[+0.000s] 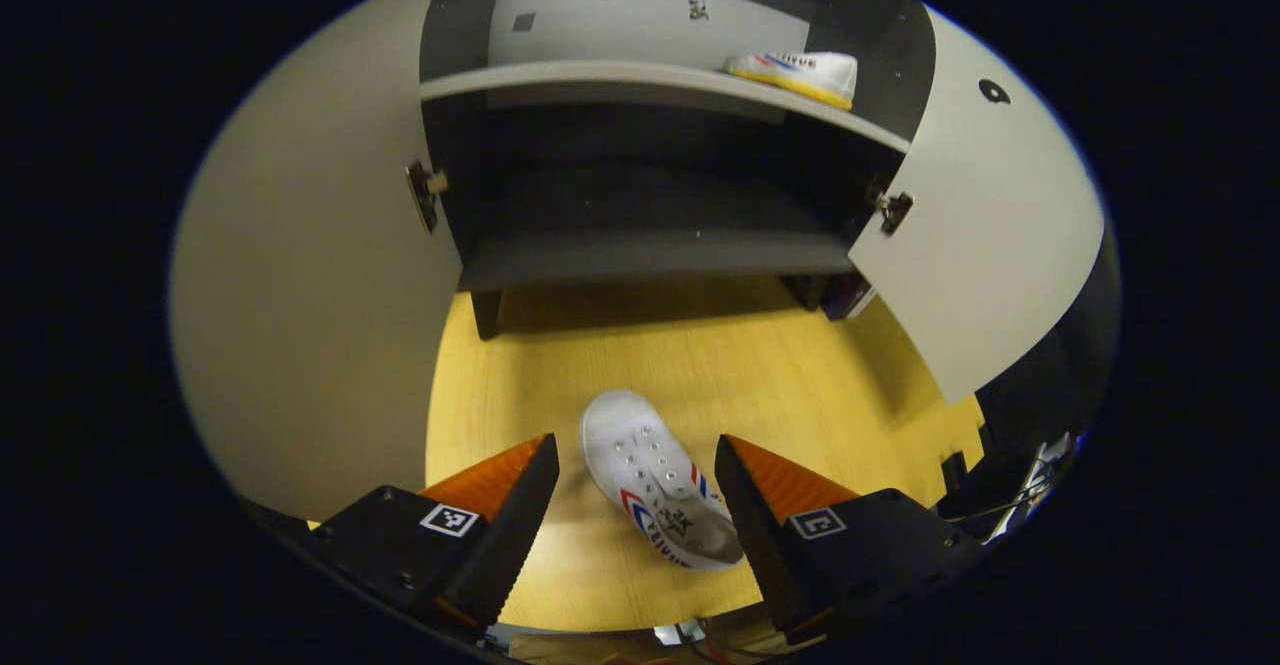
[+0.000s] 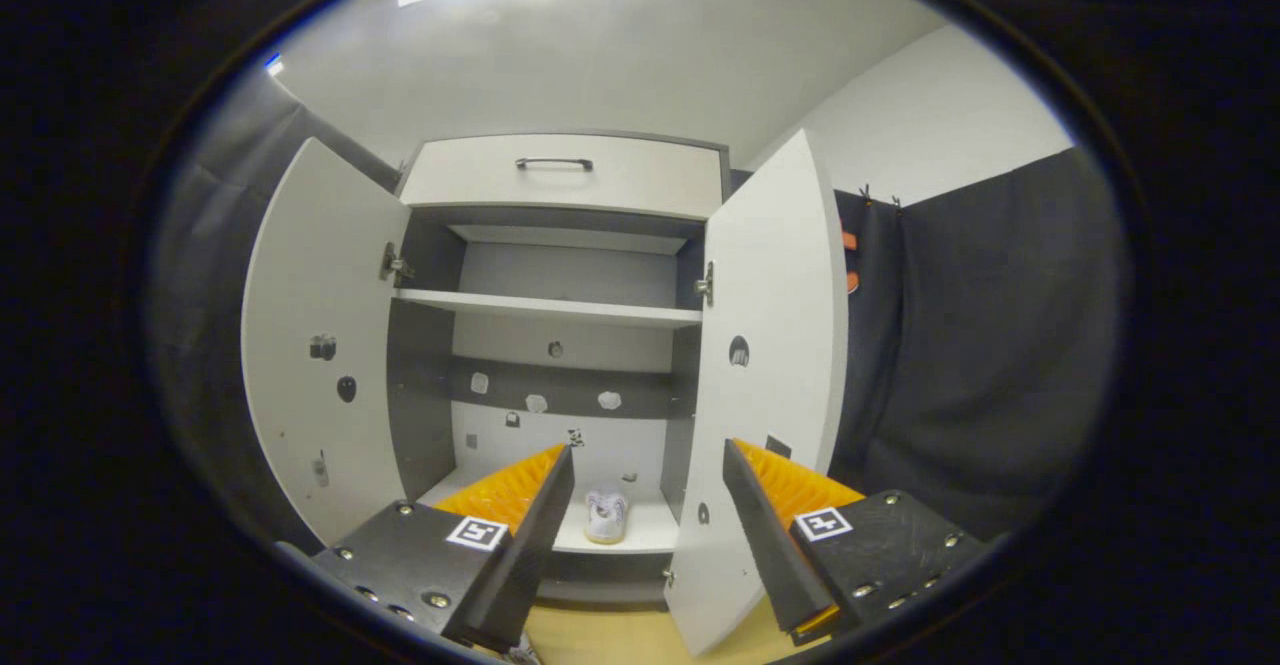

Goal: Grab one shoe with the right hand and put it into the shoe cabinet, grab the other shoe with the left hand and put it into the shoe cabinet; then close the right door with the right hand and the left door with the left hand.

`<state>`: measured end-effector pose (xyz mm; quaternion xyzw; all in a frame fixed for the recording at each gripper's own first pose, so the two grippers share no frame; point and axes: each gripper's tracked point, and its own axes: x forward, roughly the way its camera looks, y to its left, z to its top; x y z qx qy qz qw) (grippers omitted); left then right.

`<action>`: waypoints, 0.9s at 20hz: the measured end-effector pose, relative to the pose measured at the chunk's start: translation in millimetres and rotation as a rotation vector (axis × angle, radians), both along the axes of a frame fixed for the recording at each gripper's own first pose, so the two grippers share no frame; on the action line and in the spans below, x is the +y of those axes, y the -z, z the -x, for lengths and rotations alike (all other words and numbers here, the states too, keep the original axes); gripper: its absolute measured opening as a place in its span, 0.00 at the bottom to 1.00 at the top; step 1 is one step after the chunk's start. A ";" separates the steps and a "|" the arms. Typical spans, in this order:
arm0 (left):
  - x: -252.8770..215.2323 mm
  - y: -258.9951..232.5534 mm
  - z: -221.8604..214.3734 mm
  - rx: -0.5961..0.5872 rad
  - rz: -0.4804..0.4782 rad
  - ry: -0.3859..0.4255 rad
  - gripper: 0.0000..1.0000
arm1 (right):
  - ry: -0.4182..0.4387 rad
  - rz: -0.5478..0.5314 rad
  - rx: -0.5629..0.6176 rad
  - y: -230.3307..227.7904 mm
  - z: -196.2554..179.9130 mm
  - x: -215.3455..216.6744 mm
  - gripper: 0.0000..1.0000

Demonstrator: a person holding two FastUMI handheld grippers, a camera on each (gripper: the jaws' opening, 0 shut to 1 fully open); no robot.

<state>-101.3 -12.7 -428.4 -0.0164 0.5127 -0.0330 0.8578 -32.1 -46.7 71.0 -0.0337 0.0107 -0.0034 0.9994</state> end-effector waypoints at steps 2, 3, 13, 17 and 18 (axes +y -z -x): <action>1.5 23.1 12.7 0.068 0.019 -0.026 0.97 | 0.008 0.014 -0.002 -1.3 5.6 -3.7 0.82; 5.7 39.5 23.3 0.108 0.020 -0.041 0.97 | 0.014 0.019 -0.002 -2.4 8.3 -6.1 0.82; 20.4 110.2 48.8 0.305 0.089 -0.185 0.89 | 0.069 0.060 -0.007 -2.4 23.2 -23.8 0.89; 16.2 119.1 46.7 0.302 0.099 -0.202 0.82 | 0.073 0.066 -0.007 -1.2 22.1 -21.0 0.82; 8.8 123.1 50.4 0.312 0.121 -0.207 0.80 | 0.071 0.065 -0.006 0.1 20.6 -19.1 0.89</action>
